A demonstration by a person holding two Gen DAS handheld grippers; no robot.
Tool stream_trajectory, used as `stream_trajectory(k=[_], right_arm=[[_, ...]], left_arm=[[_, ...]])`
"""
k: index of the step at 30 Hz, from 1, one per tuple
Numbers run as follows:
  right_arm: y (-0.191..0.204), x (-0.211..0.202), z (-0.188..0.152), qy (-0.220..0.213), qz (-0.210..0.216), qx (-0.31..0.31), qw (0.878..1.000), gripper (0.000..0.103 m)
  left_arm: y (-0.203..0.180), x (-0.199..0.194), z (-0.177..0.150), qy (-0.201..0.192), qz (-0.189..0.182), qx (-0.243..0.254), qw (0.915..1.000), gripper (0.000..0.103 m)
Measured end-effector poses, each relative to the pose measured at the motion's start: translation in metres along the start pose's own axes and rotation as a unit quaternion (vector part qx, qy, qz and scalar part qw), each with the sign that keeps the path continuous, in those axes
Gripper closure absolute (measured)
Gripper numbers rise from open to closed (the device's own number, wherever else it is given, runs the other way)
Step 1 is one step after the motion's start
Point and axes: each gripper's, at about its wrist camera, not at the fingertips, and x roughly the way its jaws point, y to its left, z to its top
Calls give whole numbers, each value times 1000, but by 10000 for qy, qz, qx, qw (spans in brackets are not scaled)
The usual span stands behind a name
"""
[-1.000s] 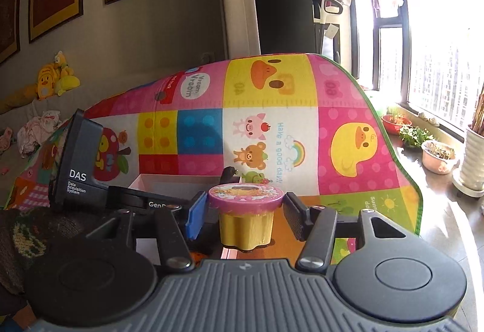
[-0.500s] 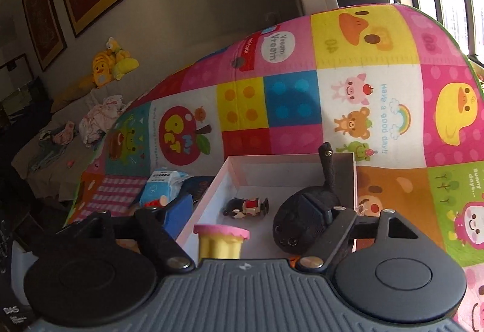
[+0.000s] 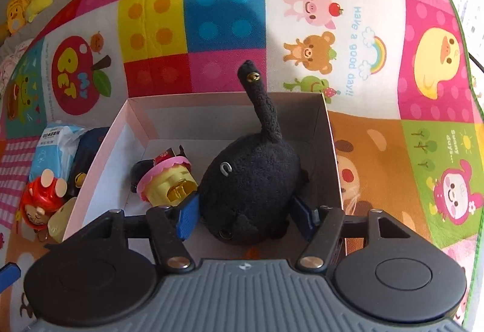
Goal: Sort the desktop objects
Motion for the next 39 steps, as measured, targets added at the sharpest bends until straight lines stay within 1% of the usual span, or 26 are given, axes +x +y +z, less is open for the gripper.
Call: stream_trajectory(k=[1,3,4,5,9,14,16,17,20,24,27,28,30,31,33,35,36,38,39], right_arm=[[8,0,0,-118,-140,-331,9993,44],[18,0,-3,-360,-507,-926,9938,46],[18,1,-3,-418,-668,-1104,9908,46],[15,2,-3,-428,-696,-1134,9902,46],[-6,-6,0,-505,-443,-919,9935,47],[-8,-23,-7,-806,-329,-922,9919,47],[-11,-36,-12,-934,-150,-839,9920,47],[-12,-45,-15,-1024,9,-794,9916,47],[-6,-72,-22,-1266,331,-789,9883,47],[23,-102,-33,-1517,747,-1199,9783,47],[48,-116,-48,-1731,789,-1697,9670,47],[51,-116,-52,-1760,813,-1735,9656,46],[50,-110,-59,-1647,853,-1586,9698,46],[47,-106,-62,-1620,788,-1484,9724,46],[32,-100,-66,-1673,599,-1113,9778,45],[8,-96,-66,-1710,358,-566,9830,34],[-7,-93,-66,-1705,180,-244,9849,32],[-35,-85,-65,-1528,-18,285,9878,32],[-49,-79,-66,-1369,24,528,9892,32]], left_arm=[[2,0,-1,10,17,-26,10000,1],[6,0,-3,15,44,-80,10000,1],[8,0,-3,11,53,-97,9999,1],[9,-1,-3,8,68,-115,9999,1],[16,2,-4,59,137,-186,9997,1],[20,1,-5,68,230,-219,9995,1],[23,-1,-6,66,284,-204,9994,0],[25,-1,-7,78,325,-188,9993,0],[35,-1,-11,144,550,-139,9983,0],[56,0,-17,179,1040,-248,9941,0],[71,-5,-15,155,1236,-461,9911,0],[74,-7,-14,126,1276,-497,9905,0],[74,-10,-11,112,1172,-570,9914,0],[71,-10,-9,135,1004,-570,9932,0],[55,-6,-8,160,475,-374,9980,0],[36,1,-8,228,-120,-67,9996,0],[27,6,-9,291,-320,45,9991,0],[12,14,-10,343,-491,220,9980,0],[6,19,-12,357,-548,296,9974,0]])
